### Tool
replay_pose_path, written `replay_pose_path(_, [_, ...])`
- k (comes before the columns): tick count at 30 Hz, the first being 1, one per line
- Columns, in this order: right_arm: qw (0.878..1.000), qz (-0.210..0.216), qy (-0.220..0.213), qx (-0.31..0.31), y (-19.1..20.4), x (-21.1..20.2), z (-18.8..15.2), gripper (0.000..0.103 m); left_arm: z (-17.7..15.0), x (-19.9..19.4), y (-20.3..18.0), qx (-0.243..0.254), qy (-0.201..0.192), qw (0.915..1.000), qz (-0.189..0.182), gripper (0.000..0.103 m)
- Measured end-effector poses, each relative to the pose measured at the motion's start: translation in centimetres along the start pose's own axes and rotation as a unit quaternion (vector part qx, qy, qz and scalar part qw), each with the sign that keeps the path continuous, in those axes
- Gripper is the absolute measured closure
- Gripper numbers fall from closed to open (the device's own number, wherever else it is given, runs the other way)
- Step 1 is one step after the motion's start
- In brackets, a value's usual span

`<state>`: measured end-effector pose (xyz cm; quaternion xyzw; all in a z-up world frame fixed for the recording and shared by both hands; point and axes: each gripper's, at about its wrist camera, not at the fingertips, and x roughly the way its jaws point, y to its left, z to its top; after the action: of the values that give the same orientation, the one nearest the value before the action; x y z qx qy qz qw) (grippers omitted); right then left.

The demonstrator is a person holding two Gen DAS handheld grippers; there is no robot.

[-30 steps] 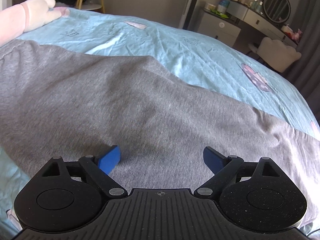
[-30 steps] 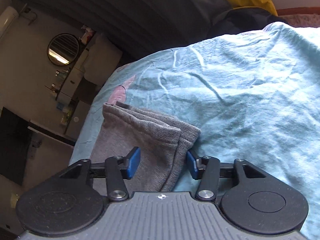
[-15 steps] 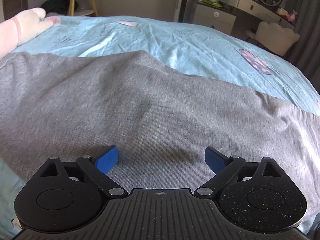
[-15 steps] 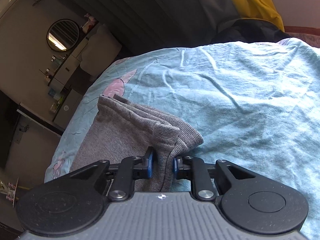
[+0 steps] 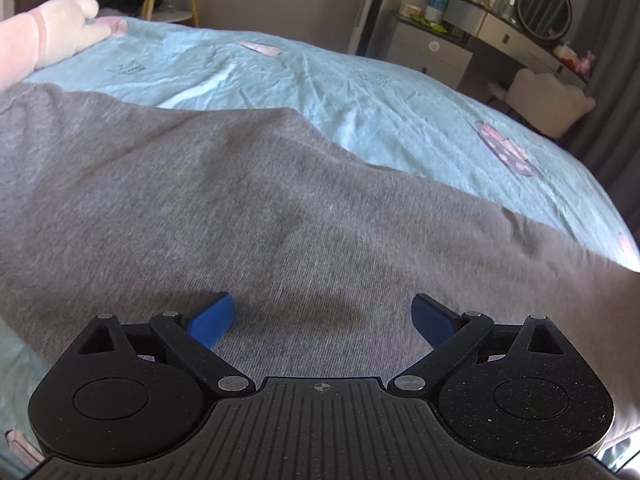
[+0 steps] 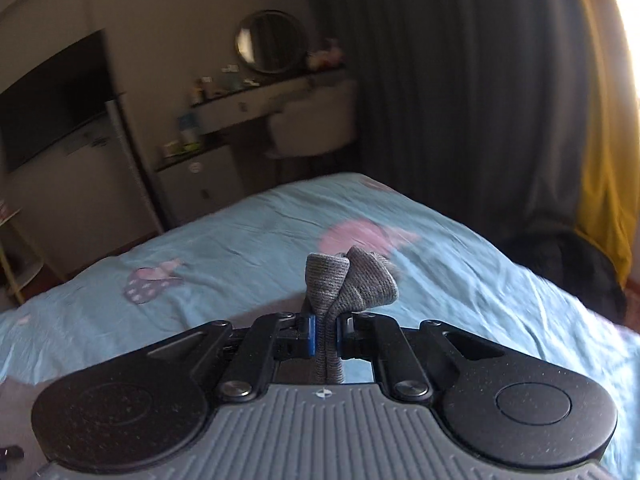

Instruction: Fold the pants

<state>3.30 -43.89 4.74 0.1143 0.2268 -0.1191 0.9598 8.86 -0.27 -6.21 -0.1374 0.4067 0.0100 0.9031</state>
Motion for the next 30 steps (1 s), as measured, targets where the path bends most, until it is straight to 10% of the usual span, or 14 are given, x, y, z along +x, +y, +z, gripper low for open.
replay_pose_path(8, [0.955, 0.213, 0.073, -0.196, 17.0, -1.2, -5.6, 0.094, 0.3, -1.6, 1.5, -0.043, -0.018, 0.9984, -0.033, 0.004])
replay_pose_path(14, [0.910, 0.232, 0.234, -0.252, 21.9, 1.2, -13.6, 0.079, 0.2, -1.8, 1.1, -0.035, -0.020, 0.9982, -0.043, 0.004])
replay_pose_path(19, [0.922, 0.293, 0.204, -0.152, 18.8, -0.4, -10.2, 0.058, 0.1, -1.7, 0.6, -0.020, -0.019, 0.9974, -0.066, 0.004])
replay_pose_path(24, [0.951, 0.235, 0.196, -0.032, 13.5, -0.1, -9.2, 0.053, -0.2, -1.2, -0.3, -0.007, -0.001, 0.9941, -0.108, 0.004])
replay_pose_path(26, [0.965, 0.142, 0.221, 0.006, 11.7, 1.0, -9.8, 0.052, -0.3, -0.9, -0.5, -0.009, 0.012, 0.9915, -0.129, 0.004])
replay_pose_path(30, [0.954, 0.111, 0.252, 0.120, 8.1, 2.2, -10.4, 0.053, -0.5, 0.1, -0.7, -0.030, 0.051, 0.9837, -0.170, 0.004])
